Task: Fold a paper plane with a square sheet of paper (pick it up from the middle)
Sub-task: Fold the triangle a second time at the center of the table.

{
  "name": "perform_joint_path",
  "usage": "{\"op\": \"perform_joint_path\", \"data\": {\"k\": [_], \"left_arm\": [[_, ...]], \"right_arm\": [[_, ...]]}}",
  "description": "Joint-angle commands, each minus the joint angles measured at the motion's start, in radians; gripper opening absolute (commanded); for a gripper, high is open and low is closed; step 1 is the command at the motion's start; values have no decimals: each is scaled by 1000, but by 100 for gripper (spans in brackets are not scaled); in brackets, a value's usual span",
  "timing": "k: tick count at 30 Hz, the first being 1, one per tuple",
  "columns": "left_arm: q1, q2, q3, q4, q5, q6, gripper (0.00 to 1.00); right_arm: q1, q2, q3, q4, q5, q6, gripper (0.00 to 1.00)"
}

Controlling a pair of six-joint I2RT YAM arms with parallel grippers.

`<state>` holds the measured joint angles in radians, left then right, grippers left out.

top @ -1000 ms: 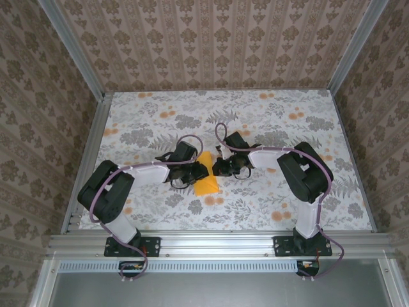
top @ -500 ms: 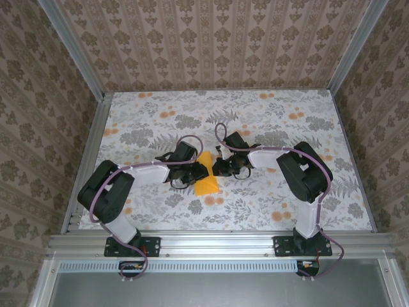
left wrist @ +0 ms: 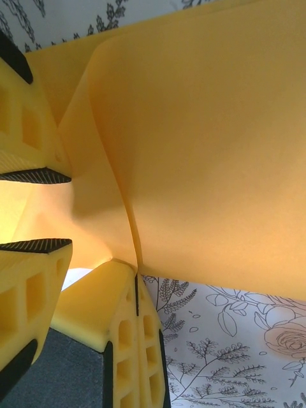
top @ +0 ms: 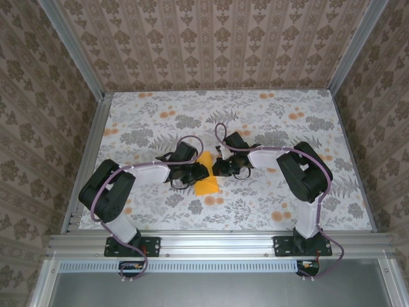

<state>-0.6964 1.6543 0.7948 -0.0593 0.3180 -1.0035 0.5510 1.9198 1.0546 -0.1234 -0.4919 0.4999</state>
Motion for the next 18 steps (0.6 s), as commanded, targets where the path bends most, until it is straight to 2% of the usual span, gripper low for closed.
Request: {"op": "perform_joint_path", "data": {"k": [1,18], "left_arm": [[6,10,27,-19,14,24,33],[8,-13,38,23,31,24,35]], "right_arm": [[1,-26,-7,-28,51,-4,8],[1,-37,-16,-37,75,-8,8]]}}
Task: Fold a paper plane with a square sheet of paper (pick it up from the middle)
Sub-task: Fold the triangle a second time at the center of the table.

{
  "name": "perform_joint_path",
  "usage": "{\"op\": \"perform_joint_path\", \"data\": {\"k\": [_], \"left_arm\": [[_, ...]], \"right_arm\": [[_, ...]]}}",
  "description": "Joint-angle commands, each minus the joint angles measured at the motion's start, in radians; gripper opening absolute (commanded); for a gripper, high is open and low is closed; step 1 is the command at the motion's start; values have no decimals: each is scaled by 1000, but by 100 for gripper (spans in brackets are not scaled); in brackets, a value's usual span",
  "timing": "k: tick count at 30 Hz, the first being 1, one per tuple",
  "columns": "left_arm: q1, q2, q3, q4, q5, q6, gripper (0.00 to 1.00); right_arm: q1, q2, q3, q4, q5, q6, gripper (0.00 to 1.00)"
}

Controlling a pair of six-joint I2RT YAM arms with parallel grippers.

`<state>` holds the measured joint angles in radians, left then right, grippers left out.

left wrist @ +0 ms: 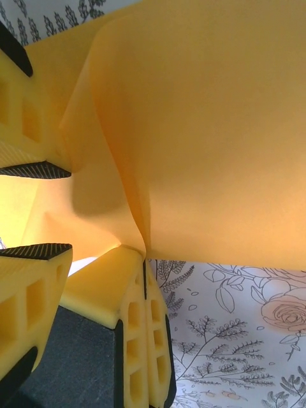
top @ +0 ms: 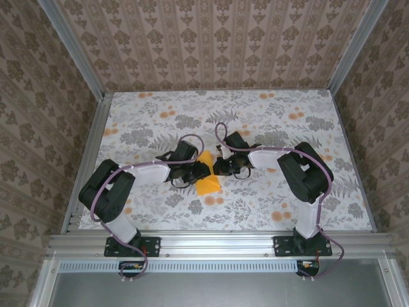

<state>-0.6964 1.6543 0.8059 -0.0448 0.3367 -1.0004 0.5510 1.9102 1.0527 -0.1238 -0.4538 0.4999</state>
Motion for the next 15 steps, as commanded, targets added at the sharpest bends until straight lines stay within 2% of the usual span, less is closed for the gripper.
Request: {"op": "perform_joint_path", "data": {"k": [1,15], "left_arm": [[8,-12,27,10,12,22,35],[11,8,55,20,26,31,36]], "right_arm": [[1,-27,-14,-39,39,-7,8],[1,-31,-27,-34,54,-1,7]]}}
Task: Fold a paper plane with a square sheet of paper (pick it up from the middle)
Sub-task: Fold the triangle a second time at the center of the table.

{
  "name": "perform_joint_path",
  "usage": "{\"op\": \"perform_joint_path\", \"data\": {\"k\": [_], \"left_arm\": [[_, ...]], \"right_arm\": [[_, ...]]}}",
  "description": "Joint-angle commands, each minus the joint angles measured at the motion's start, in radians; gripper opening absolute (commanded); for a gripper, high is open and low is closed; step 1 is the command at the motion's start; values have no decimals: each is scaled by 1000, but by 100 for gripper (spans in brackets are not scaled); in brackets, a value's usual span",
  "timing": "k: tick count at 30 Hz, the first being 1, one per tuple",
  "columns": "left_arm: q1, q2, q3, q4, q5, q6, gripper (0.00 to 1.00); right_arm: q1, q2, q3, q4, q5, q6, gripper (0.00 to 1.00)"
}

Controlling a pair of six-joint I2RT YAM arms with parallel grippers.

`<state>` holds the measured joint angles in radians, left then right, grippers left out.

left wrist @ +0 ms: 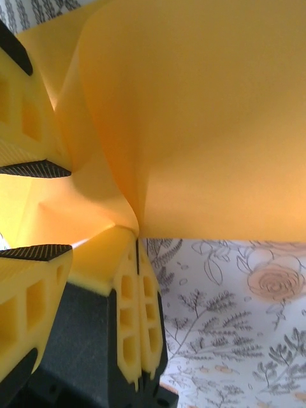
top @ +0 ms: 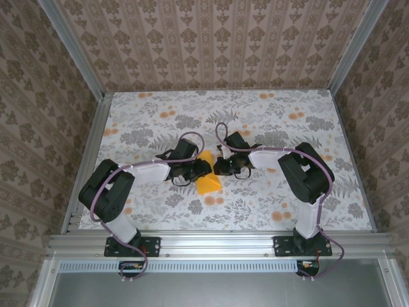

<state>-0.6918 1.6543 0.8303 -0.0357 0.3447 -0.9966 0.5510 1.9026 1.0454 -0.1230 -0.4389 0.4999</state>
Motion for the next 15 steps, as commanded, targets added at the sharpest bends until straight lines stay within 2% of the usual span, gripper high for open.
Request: {"op": "perform_joint_path", "data": {"k": [1,15], "left_arm": [[6,12,33,11,20,26,36],[8,62,40,-18,13,29,35]], "right_arm": [[1,-25,-21,-34,43,-2,7],[1,-31,-28,-35,59,3,7]]}}
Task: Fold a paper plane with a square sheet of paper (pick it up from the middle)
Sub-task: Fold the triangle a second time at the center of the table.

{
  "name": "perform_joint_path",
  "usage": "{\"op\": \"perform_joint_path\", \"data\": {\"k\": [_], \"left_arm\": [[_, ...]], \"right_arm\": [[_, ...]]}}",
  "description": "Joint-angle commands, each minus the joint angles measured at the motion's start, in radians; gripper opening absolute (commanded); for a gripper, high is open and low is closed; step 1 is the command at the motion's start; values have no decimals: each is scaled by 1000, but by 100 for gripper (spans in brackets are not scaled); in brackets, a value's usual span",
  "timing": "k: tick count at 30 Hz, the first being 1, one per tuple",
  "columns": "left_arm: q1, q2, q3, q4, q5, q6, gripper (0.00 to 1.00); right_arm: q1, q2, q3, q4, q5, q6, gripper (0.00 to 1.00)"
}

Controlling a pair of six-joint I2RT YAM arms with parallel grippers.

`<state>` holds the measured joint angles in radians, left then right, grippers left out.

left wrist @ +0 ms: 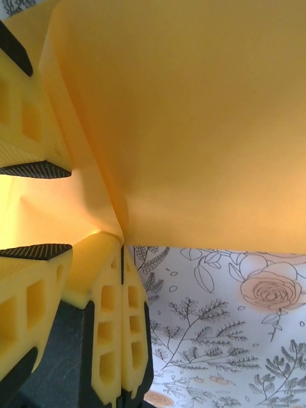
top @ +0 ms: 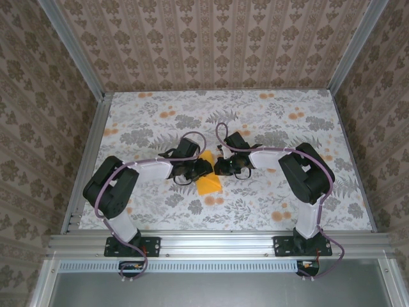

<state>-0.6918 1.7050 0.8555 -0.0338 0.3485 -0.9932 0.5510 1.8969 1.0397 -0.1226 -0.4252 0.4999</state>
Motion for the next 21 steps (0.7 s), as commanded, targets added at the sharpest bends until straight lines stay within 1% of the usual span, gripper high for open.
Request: {"op": "perform_joint_path", "data": {"k": [1,11,16,21], "left_arm": [[8,14,16,-19,10,24,35],[8,33,12,-21,10,24,35],[9,44,9,-22,9,22,34],[8,47,5,-19,10,19,33]], "right_arm": [[1,-25,-22,-36,47,3,7],[1,-30,-25,-40,58,6,9],[1,-41,-23,-43,55,13,13],[0,-76,-28,-53,54,27,21]]}}
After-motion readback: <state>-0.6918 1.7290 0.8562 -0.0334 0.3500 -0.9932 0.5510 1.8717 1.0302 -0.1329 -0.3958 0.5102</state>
